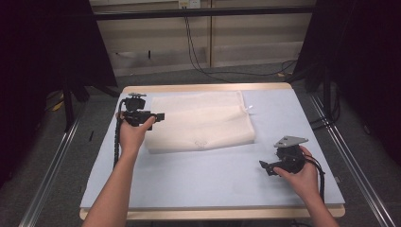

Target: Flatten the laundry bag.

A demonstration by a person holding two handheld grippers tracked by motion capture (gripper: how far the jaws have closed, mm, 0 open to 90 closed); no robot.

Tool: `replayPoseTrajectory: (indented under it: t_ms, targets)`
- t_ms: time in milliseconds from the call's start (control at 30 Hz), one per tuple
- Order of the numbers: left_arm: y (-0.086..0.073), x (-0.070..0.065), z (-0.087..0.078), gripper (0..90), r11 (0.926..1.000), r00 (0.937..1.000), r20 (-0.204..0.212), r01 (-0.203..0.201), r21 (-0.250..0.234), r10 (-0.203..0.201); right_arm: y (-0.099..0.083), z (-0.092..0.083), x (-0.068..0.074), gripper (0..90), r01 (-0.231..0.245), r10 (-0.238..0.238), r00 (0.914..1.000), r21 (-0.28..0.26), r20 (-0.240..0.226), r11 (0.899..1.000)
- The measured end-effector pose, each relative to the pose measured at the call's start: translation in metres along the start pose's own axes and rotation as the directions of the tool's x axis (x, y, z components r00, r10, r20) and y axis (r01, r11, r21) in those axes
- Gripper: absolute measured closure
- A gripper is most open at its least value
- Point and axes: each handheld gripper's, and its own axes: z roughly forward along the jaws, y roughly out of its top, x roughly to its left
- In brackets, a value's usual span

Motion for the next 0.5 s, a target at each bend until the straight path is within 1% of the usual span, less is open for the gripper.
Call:
replayPoseTrajectory:
  t_ms: [67,133,200,267,333,367,400,433,500]
  targets:
    - [-0.002,0.008,0.002,33.3,0.9996,1.0,-0.003,0.004,0.027,-0.004,0.0,0.001,0.0,6.7,0.009,-0.009,1.0,-0.003,-0.002,1.0]
    - [-0.002,0.013,0.005,30.5,0.9996,0.9999,-0.006,0.012,0.027,-0.012,0.0,0.001,0.001,6.7,0.005,-0.005,1.0,0.0,0.004,1.0]
    - [-0.003,0.016,0.008,29.9,0.9995,0.9997,-0.022,0.007,0.031,-0.006,0.0,0.001,0.001,6.7,0.004,-0.004,1.0,0.002,0.002,1.0]
    - [-0.003,0.019,0.012,29.9,0.9993,0.9995,-0.031,0.012,0.035,-0.011,0.0,0.002,0.001,6.7,0.006,-0.006,1.0,0.002,0.002,1.0]
    - [-0.003,0.022,0.017,29.9,0.9989,0.9995,-0.03,0.013,0.044,-0.012,0.0,0.001,0.001,6.7,0.003,-0.003,1.0,0.003,0.0,1.0]
    - [-0.004,0.022,0.02,29.9,0.9986,0.9995,-0.028,0.019,0.049,-0.017,0.0,0.002,0.001,6.7,0.011,-0.011,0.9999,0.001,-0.002,1.0]
    - [-0.005,0.024,0.025,30.2,0.998,0.9993,-0.025,0.029,0.057,-0.027,0.0,0.002,0.001,6.7,0.011,-0.011,0.9999,-0.001,-0.005,1.0]
    - [-0.006,0.025,0.029,32.2,0.9968,0.9988,-0.03,0.041,0.069,-0.039,0.0,0.002,0.001,6.7,0.005,-0.005,1.0,0.008,-0.007,1.0]
    - [-0.007,0.029,0.036,32.8,0.9955,0.9987,-0.049,0.017,0.093,-0.012,0.0,0.002,0.001,6.7,0.008,-0.008,0.9999,0.006,-0.008,1.0]
